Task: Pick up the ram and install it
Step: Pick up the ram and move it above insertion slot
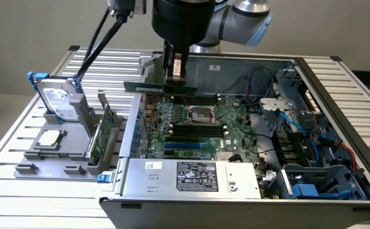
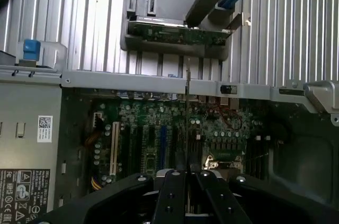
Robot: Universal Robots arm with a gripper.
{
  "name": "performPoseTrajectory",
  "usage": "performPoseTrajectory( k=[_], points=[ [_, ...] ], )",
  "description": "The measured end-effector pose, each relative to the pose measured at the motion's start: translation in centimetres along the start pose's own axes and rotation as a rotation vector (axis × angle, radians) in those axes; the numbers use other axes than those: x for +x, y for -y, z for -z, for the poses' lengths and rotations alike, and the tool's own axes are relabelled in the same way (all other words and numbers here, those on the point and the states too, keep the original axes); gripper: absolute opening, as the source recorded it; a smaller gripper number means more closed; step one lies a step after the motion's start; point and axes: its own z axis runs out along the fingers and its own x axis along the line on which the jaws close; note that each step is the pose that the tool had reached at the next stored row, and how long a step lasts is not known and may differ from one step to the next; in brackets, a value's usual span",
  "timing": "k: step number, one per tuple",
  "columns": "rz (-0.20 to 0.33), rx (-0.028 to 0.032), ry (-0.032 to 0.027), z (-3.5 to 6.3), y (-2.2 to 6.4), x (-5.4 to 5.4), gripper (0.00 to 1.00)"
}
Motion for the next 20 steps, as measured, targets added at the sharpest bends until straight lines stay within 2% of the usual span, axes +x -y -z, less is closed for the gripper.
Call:
performPoseTrajectory(
  k=[5,9,14,16,20],
  points=[
    [0.000,0.0006,0.0007,-0.43,1.86,-0.5,0.13],
    [0.002,0.0095,0.0005,-0.53,2.74,-0.9,0.13],
    [0.005,0.0307,0.0002,-0.54,3.33,-1.2,0.13],
    [0.007,0.0428,-0.0007,-0.54,3.52,-1.4,0.13],
    [0.011,0.0707,-0.0027,-0.58,3.81,-1.8,0.13]
  ],
)
